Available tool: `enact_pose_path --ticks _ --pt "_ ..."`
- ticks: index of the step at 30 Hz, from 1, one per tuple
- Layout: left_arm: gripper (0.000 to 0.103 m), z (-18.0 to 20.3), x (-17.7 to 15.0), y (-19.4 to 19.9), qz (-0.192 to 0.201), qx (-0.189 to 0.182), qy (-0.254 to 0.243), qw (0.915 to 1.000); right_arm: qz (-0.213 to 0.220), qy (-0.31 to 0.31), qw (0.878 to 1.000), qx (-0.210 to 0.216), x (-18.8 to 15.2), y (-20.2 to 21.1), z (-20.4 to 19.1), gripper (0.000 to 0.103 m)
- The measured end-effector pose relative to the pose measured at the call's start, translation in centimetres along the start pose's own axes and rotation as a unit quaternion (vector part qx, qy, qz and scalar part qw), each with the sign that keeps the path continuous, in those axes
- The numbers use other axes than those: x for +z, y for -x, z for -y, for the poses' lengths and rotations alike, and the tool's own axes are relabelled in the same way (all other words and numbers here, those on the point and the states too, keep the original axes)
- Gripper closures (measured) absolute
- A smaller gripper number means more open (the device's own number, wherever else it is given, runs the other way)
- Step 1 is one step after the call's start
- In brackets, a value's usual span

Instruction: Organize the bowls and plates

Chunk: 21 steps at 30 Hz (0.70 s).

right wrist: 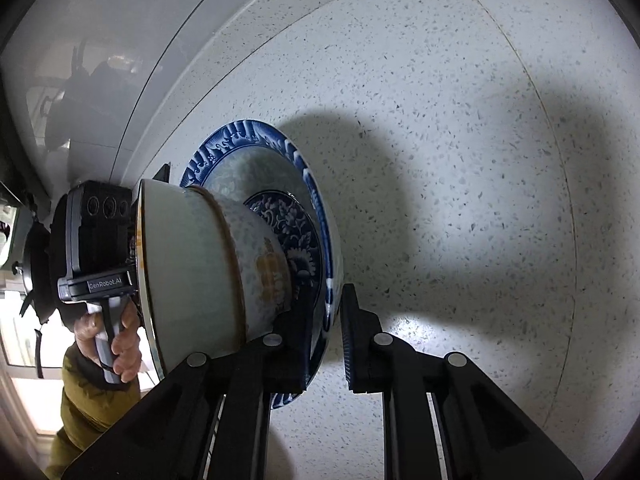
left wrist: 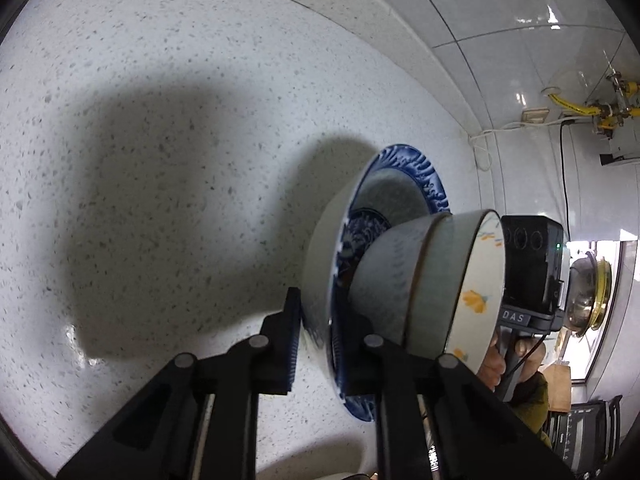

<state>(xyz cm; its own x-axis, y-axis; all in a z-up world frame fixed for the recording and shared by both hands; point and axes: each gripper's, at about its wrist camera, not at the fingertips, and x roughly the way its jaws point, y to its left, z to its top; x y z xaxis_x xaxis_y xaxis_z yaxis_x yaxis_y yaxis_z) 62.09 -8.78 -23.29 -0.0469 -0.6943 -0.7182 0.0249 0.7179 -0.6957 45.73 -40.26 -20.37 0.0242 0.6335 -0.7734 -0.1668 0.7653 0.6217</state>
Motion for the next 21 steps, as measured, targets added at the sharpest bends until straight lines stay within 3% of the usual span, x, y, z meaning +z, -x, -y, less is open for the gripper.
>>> enact_pose_path --ticks 21 --pt "0.091 -1.2 -3.2 1.9 0.025 -0.005 0.06 0.9979 -0.006 -0.041 0.999 -0.004 1.6 -2.1 0.6 0.092"
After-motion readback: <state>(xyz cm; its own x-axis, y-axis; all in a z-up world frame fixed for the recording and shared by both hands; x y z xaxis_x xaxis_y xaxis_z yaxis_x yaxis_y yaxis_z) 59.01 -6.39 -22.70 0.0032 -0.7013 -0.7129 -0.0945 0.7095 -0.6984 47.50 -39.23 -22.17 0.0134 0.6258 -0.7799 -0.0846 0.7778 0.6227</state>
